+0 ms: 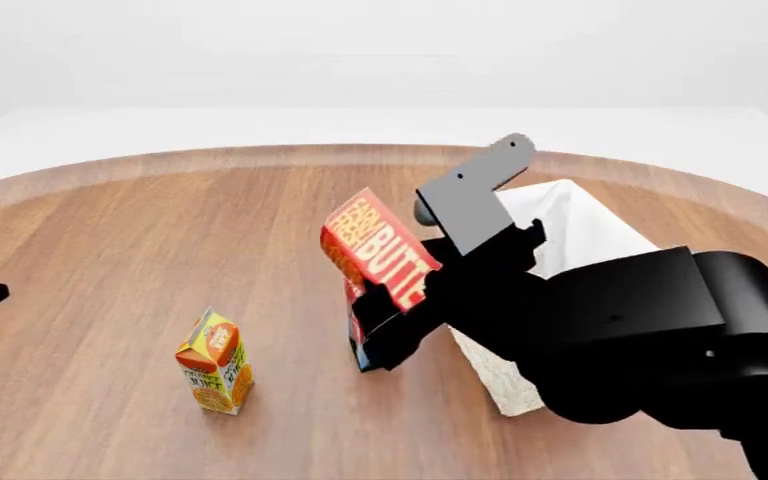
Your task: Pick up the cream cheese box and the butter, and put them in the basket.
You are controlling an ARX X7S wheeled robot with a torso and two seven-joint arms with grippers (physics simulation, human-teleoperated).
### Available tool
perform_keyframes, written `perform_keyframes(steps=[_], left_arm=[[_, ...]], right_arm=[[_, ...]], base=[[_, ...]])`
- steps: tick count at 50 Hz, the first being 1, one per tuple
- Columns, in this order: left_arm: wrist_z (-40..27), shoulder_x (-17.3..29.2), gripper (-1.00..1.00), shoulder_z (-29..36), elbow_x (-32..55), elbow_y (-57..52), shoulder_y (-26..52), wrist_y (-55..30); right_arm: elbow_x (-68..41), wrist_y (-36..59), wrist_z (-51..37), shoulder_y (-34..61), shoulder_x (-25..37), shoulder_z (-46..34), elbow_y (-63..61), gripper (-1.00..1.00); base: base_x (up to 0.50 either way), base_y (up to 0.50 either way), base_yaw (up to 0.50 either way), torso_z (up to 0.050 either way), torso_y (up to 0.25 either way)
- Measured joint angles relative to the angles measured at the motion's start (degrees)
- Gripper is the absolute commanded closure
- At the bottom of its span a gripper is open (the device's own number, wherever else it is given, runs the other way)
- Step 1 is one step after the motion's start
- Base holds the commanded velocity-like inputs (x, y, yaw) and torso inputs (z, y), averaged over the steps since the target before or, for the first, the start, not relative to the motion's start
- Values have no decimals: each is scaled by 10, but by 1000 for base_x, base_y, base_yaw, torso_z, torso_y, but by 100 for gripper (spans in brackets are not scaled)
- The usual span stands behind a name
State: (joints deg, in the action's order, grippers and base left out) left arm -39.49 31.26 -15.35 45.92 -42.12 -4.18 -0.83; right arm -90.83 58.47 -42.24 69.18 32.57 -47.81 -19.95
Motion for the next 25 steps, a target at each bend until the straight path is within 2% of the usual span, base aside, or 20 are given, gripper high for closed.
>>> perform_keyframes(steps=[25], left_arm=[[-3, 2, -100, -1, 2, -3, -1, 0]], right_arm=[[-3, -50, -66, 10, 35, 58, 26, 100]], base=[[0, 0, 0, 0, 1]])
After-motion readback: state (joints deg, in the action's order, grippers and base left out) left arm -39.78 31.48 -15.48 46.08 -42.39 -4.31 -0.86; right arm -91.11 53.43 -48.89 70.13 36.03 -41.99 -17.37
